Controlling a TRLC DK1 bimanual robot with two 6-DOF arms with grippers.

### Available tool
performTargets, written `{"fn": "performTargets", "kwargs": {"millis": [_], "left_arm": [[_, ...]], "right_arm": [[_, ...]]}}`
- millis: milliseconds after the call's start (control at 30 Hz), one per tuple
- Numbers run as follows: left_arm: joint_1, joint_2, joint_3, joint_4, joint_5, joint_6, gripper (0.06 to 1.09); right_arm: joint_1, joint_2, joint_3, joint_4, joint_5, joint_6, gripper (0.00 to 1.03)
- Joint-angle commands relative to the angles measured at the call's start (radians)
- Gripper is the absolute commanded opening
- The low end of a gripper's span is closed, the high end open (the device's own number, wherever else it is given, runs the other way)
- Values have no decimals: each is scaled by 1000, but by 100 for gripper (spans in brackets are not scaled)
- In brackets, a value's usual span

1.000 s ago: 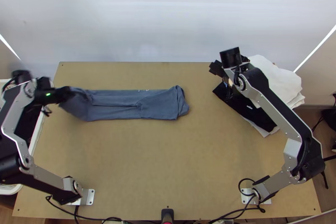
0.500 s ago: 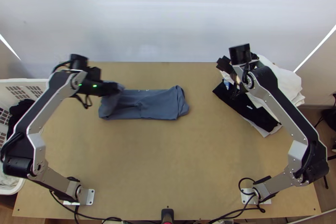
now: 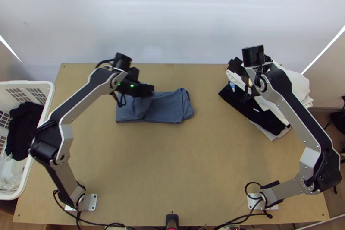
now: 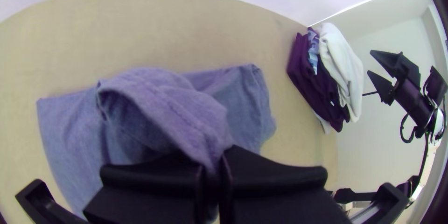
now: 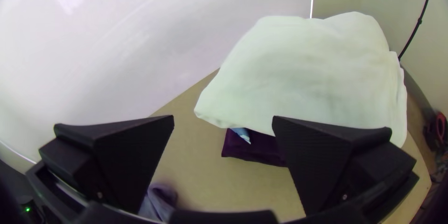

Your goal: Fold the t-shirt

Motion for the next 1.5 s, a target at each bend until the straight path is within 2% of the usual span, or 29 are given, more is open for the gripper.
{"fn": "performTargets", "kwargs": {"millis": [0,100,133,167,200,233,433,600,700,800,933,1100,1133,1167,1300,1467], "left_arm": [[-92,92,113,3,-12,-40,9],[-129,121,139,1,-12,-38,10],[-138,134,152,3,-12,-41,20],[-155,144,168,0,-10,-40,47],[-167,151,177,0,-10,-34,83],[-184,154,191,20,-12,-38,107],[-253,141,361,87,-10,-166,105],[-176,121,522,145,16,-330,105],[-107,71,501,139,33,-314,105],[-21,36,422,104,33,-262,105],[72,-44,294,98,33,-230,105],[117,-115,188,119,25,-229,105],[121,-124,175,124,25,-227,105],[123,-132,165,129,24,-227,105],[130,-149,148,135,14,-227,105],[135,-159,149,138,4,-230,105]], "right_arm": [[-4,-16,-21,0,-5,5,98],[-4,-22,-32,0,-5,7,98],[-4,-24,-35,0,-7,7,98],[-4,-25,-40,0,-7,8,98],[-2,-28,-46,2,-7,11,98],[-2,-30,-52,3,-7,11,98],[39,-38,-107,17,-7,15,98],[67,-5,-115,28,-7,13,98],[85,14,-112,34,-37,11,98],[119,53,-109,34,-154,45,98],[160,133,-98,34,-407,139,98],[142,255,-41,40,-797,128,98],[140,278,-41,60,-846,116,98],[143,295,-51,80,-870,94,98],[182,337,-72,160,-878,-53,99],[182,376,-55,144,-912,-216,99]]}}
